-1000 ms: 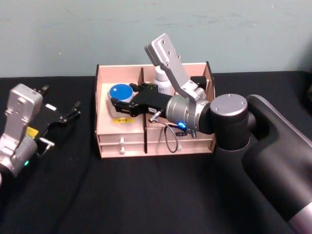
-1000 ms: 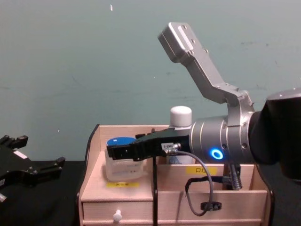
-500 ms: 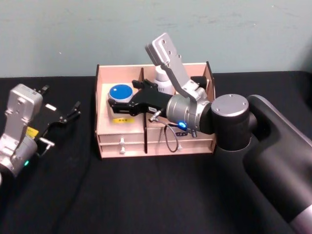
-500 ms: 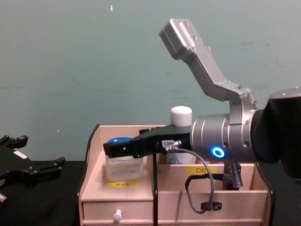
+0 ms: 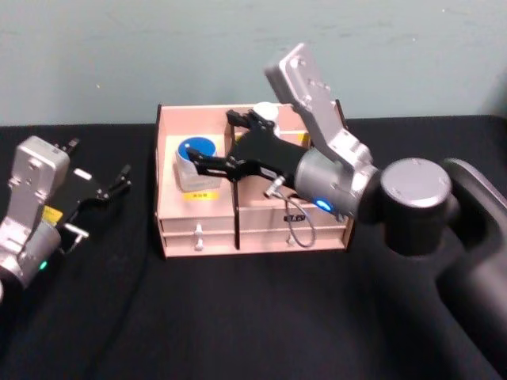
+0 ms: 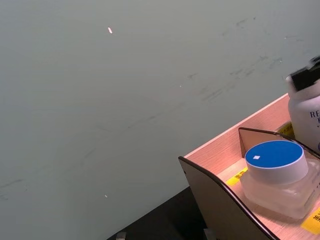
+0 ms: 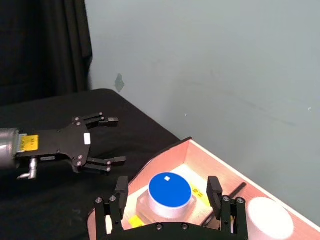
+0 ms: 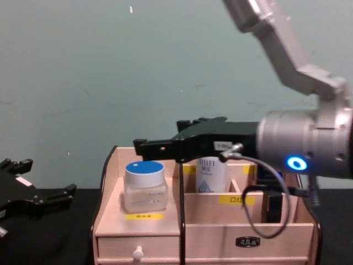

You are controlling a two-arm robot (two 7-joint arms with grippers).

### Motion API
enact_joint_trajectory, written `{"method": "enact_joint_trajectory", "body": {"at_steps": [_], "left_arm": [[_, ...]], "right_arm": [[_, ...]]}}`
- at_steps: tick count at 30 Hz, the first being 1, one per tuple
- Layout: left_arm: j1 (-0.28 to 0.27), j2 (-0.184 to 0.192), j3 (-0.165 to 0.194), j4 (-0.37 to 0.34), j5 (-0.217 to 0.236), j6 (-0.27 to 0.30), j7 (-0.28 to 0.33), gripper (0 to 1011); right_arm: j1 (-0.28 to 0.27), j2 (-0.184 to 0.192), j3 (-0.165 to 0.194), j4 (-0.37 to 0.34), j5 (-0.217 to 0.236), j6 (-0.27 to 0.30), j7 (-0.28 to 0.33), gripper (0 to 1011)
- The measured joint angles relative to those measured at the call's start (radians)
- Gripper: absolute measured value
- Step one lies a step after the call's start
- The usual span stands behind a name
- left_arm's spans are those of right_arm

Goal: Pick up the facial cleanser and watermelon frost from the table and place them into the tiered storage box.

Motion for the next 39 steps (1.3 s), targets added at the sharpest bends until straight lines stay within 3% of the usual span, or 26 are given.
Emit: {"method": "enact_joint_trajectory", "body": {"at_steps": [7,10,16,19,24,33,39], "left_arm": [[0.0,0.0,0.0,0.0,0.0,0.0,0.0,1001],[0.0,0.0,0.0,0.0,0.0,0.0,0.0,1001],[0.0,0.0,0.0,0.0,0.0,0.0,0.0,1001],[0.0,0.0,0.0,0.0,0.0,0.0,0.0,1001],[0.0,0.0,0.0,0.0,0.0,0.0,0.0,1001],[0.0,0.0,0.0,0.0,0.0,0.0,0.0,1001],[0.0,0.0,0.0,0.0,0.0,0.0,0.0,1001]], "right_arm": [[-0.095,0.067,0.039,-0.131,0.007,-0.039,-0.012,1000],[-0.159,0.105,0.072,-0.199,0.012,-0.066,-0.031,1000],[-0.242,0.136,0.132,-0.261,0.001,-0.099,-0.086,1000],[-0.293,0.13,0.186,-0.284,-0.007,-0.109,-0.144,1000],[-0.328,0.111,0.242,-0.288,-0.041,-0.12,-0.228,1000],[-0.342,0.071,0.357,-0.236,-0.058,-0.124,-0.323,1000],[-0.321,0.049,0.394,-0.172,-0.07,-0.112,-0.351,1000]]}}
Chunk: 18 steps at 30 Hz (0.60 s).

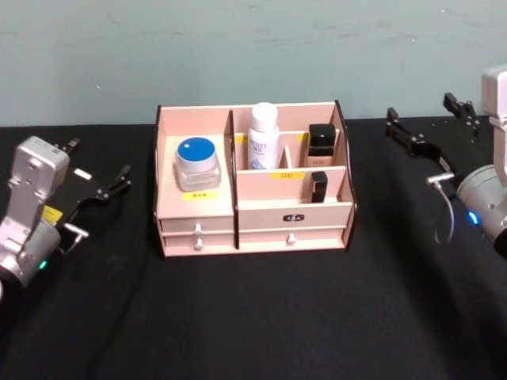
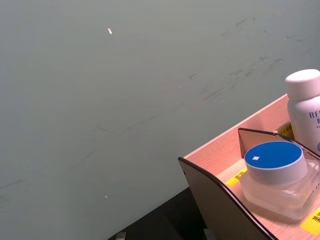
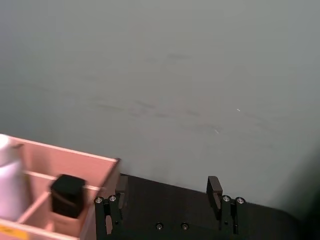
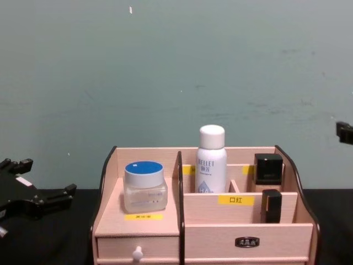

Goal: Pick up the facial cleanser and watermelon frost from the table and place them into the tiered storage box.

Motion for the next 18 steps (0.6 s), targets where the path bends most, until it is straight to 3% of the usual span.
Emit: {"method": "enact_joint_trajectory", "body": {"at_steps": [6,10,18], "left_arm": [[0.0,0.0,0.0,0.0,0.0,0.0,0.0,1001],[0.0,0.0,0.0,0.0,0.0,0.0,0.0,1001],[0.0,0.0,0.0,0.0,0.0,0.0,0.0,1001]], "right_arm": [[0.029,-0.021,0.019,0.081,-0.015,0.003,-0.01,1000],[0.041,-0.032,0.021,0.124,-0.013,0.007,0.015,1000],[0.047,-0.04,0.019,0.156,-0.018,0.008,0.034,1000]]}}
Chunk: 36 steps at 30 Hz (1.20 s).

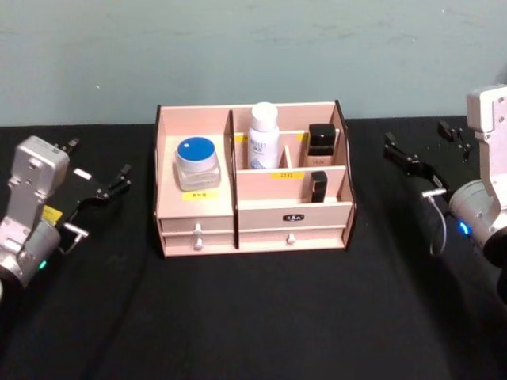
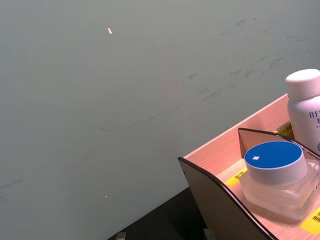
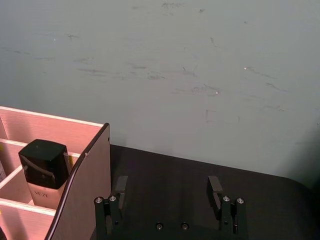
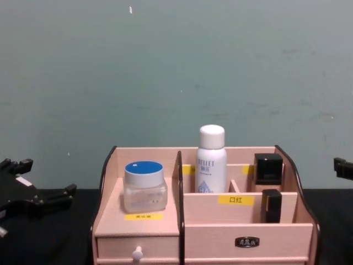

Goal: Pick up the facial cleanser and watermelon frost from the table and place them into the tiered storage box.

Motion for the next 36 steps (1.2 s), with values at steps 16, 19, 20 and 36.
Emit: {"method": "enact_joint_trajectory", "body": {"at_steps": [16,19,20,36], "left_arm": [[0.0,0.0,0.0,0.0,0.0,0.0,0.0,1001],[0.0,0.0,0.0,0.0,0.0,0.0,0.0,1001],[0.0,0.0,0.0,0.0,0.0,0.0,0.0,1001],[0.0,0.0,0.0,0.0,0.0,0.0,0.0,1001]], "right_arm": [[0.0,0.001,0.0,-0.006,0.002,0.001,-0.001,1000],[0.0,0.001,0.0,-0.006,0.003,0.001,-0.002,1000],[0.0,0.001,0.0,-0.007,0.003,0.001,-0.002,1000],[0.0,0.002,0.0,-0.008,0.004,0.0,-0.002,1000]]}}
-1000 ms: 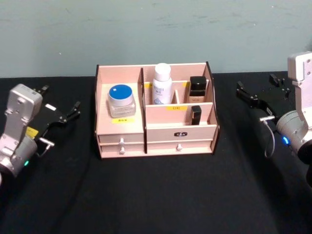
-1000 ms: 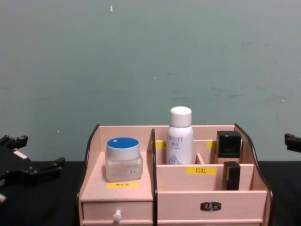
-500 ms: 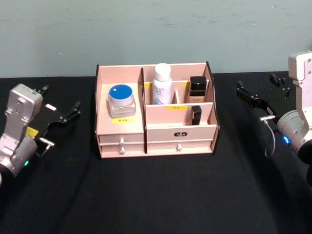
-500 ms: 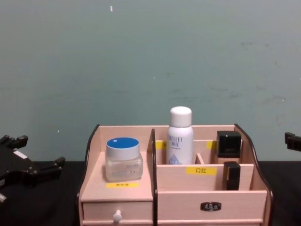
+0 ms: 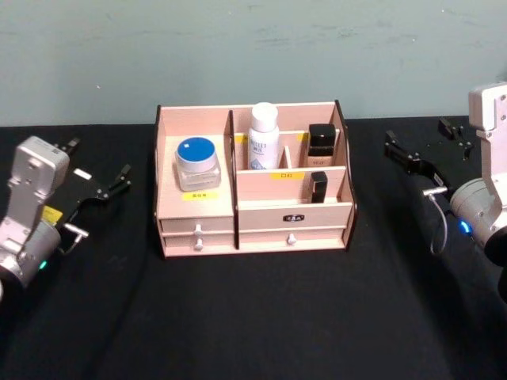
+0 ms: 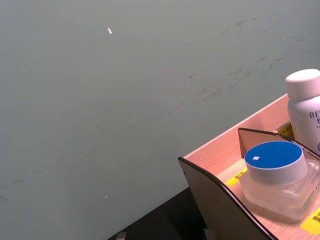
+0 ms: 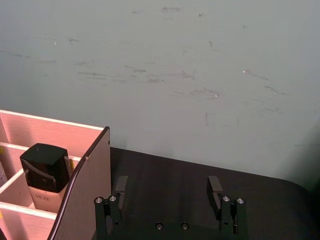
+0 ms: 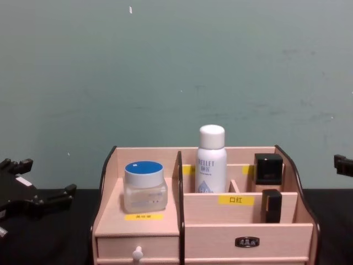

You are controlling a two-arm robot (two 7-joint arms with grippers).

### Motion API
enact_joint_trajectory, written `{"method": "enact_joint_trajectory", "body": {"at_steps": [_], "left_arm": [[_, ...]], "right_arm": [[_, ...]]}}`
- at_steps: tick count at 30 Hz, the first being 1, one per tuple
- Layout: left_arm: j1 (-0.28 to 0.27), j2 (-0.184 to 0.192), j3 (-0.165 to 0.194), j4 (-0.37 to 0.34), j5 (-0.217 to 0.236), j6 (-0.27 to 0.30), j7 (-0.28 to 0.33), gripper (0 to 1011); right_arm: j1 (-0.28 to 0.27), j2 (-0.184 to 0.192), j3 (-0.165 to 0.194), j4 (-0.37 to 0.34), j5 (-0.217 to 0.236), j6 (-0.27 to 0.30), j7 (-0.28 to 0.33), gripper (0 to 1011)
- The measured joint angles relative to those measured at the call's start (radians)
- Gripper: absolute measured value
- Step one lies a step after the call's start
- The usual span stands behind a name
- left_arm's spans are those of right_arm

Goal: Pick up the facial cleanser and watermelon frost from the table and place them into the tiered storage box.

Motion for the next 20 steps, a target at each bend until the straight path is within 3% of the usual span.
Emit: {"method": "enact_joint_trajectory", "body": {"at_steps": [20], "left_arm": [[0.0,0.0,0.0,0.0,0.0,0.0,0.0,1001]], "right_arm": [[0.0,0.0,0.0,0.0,0.0,0.0,0.0,1000]]}}
